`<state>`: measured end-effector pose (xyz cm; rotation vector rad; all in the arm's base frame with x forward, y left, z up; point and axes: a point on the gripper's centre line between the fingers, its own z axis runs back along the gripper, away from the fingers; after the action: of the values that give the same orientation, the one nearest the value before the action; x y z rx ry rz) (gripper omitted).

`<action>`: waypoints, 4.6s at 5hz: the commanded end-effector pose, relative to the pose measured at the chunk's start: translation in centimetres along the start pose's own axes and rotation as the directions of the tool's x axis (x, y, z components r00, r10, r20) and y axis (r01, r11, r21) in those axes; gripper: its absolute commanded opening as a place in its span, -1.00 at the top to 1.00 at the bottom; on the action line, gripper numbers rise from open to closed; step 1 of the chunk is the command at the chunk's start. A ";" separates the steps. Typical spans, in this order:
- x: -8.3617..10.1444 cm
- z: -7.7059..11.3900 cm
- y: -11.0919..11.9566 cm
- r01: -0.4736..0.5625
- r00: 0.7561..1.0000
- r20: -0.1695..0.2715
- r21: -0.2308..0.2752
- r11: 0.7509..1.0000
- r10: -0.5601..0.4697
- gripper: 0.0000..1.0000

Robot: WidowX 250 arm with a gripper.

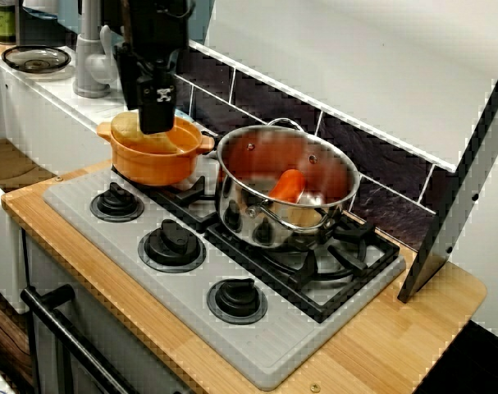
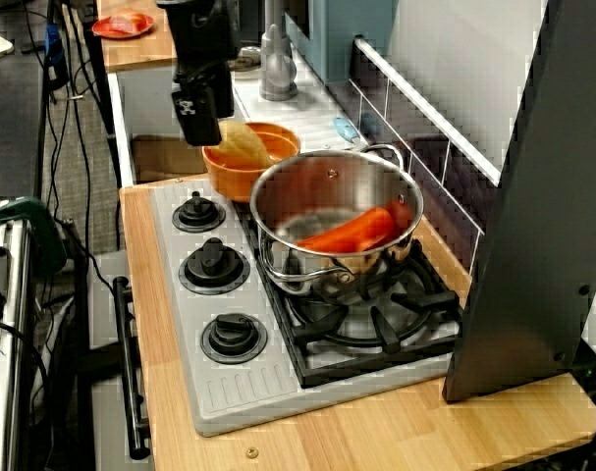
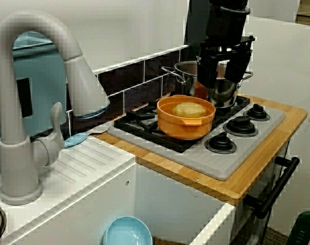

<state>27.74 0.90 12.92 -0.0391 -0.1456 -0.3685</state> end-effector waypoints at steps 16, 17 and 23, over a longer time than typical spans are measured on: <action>-3.8 -4.8 1.3 -0.073 0.990 0.124 0.069 0.995 0.064 1.00; -3.6 -4.2 1.8 -0.099 0.989 0.122 0.071 0.993 0.090 1.00; 2.6 7.1 0.6 -0.210 0.962 0.177 -0.015 0.977 0.210 1.00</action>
<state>28.79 1.27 19.02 -0.0961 -0.2719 -0.1464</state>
